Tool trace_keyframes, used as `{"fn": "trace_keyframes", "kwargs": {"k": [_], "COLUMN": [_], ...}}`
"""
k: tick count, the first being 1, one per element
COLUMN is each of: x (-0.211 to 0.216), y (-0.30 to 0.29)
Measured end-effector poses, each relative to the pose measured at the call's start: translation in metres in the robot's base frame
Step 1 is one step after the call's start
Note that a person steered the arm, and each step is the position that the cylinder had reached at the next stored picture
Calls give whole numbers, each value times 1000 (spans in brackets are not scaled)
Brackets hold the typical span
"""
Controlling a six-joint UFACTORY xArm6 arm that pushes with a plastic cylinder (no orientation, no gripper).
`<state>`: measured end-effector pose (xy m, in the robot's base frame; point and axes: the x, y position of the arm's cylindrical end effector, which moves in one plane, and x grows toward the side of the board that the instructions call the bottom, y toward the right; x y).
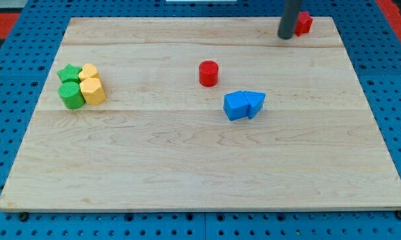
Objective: Push the red circle into the red star
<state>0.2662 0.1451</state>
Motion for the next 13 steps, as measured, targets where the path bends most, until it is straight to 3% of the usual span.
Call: {"fn": "trace_keyframes", "kwargs": {"k": [2,3,4,7,9,11,13], "x": [9,57,91,99,121,63,75], "y": [-192,-265,-270,-124,-106,-59,-58]}}
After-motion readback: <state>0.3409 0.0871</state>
